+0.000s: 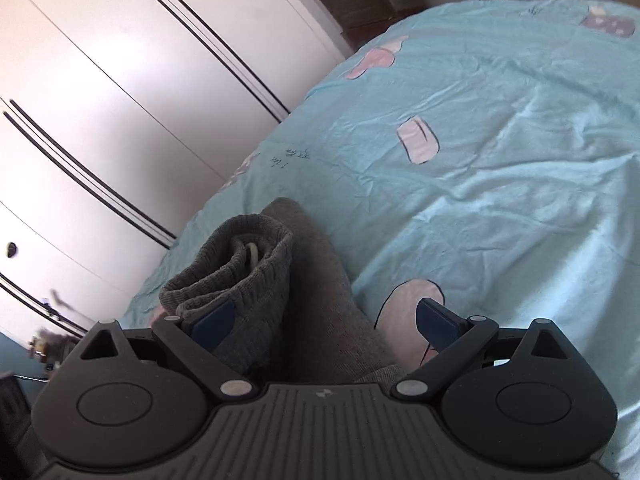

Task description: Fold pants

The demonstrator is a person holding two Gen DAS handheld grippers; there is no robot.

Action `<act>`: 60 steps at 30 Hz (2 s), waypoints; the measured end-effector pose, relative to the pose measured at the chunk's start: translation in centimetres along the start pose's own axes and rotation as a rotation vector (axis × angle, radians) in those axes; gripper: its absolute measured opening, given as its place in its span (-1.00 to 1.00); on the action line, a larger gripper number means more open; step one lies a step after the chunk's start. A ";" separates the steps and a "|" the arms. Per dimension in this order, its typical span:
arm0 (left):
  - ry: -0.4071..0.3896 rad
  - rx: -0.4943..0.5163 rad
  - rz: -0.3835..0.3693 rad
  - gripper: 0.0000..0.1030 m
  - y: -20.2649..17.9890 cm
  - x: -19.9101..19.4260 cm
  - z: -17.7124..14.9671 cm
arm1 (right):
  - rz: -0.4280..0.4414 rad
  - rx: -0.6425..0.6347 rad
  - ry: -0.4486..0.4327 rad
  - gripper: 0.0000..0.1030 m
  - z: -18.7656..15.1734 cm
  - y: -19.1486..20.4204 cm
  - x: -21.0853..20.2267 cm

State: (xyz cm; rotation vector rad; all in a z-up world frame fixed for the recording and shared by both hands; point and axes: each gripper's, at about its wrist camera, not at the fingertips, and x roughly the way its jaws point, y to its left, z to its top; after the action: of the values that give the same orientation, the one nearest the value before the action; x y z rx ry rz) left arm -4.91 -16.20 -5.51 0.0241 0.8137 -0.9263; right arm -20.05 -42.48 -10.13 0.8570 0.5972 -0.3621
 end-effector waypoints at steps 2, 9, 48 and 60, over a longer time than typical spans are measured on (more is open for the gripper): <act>-0.076 -0.089 -0.010 0.75 2.2 -3.0 0.6 | 0.036 0.030 0.017 0.90 0.1 -0.2 0.4; -0.132 -0.293 0.314 0.83 11.8 -9.9 -2.8 | 0.174 0.110 0.039 0.89 0.4 1.6 0.4; -0.036 -0.596 0.397 0.78 20.0 -9.6 -7.8 | -0.051 0.071 0.089 -0.54 -1.4 0.5 1.6; -0.068 -0.476 0.390 0.76 20.8 -8.4 -1.3 | -0.108 -0.169 0.140 0.64 0.5 2.8 4.1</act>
State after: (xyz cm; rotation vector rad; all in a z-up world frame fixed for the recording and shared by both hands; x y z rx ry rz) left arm 6.43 3.09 -7.57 -0.2534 0.9094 -0.3510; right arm -15.23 -41.45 -10.74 0.6927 0.7947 -0.3461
